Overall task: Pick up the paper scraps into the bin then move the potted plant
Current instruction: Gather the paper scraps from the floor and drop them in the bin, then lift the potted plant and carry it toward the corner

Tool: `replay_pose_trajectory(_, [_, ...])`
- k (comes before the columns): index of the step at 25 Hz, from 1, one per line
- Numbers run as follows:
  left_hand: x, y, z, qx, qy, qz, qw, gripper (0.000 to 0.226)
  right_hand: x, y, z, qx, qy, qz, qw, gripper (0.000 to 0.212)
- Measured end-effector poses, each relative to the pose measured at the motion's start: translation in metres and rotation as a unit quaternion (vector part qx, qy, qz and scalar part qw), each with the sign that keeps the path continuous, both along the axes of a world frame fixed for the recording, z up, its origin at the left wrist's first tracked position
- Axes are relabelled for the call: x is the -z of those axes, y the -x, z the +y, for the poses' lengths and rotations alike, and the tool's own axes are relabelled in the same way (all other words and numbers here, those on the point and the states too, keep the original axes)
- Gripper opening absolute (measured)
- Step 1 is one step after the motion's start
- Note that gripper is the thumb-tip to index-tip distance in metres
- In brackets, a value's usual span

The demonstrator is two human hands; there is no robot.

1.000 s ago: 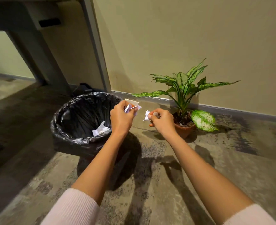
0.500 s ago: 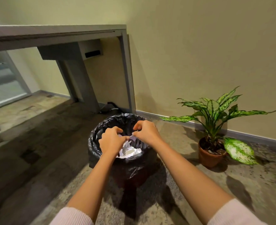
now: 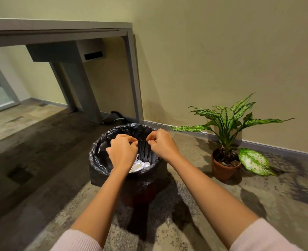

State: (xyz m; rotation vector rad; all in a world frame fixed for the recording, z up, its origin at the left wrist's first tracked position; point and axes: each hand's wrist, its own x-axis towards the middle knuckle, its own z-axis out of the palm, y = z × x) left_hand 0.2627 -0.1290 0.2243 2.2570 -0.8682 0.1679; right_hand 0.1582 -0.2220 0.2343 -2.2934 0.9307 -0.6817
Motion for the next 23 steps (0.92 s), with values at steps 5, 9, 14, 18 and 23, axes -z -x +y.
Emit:
replay_pose_trajectory(5, [0.0,0.05,-0.028,0.089,0.085,0.002,0.992,0.006,0.011,0.046,-0.015,0.071,-0.001,-0.066,0.995,0.009])
replay_pose_trajectory(9, [0.015,0.117,-0.055,0.19,0.13,0.014,0.973,0.002,0.041,0.104,-0.035,0.157,-0.069,-0.103,0.98,0.013])
replay_pose_trajectory(14, [0.089,0.179,-0.092,0.221,0.122,0.318,0.914,0.007,0.111,0.179,-0.065,0.254,-0.196,-0.115,0.94,0.006])
replay_pose_trajectory(18, [0.144,0.211,-0.121,0.145,0.096,0.522,0.835,0.003,0.162,0.228,-0.089,0.334,-0.321,-0.155,0.872,0.006])
replay_pose_trajectory(23, [0.182,0.223,-0.17,0.096,0.105,0.676,0.723,0.016,0.19,0.259,-0.125,0.39,-0.453,-0.291,0.747,0.02])
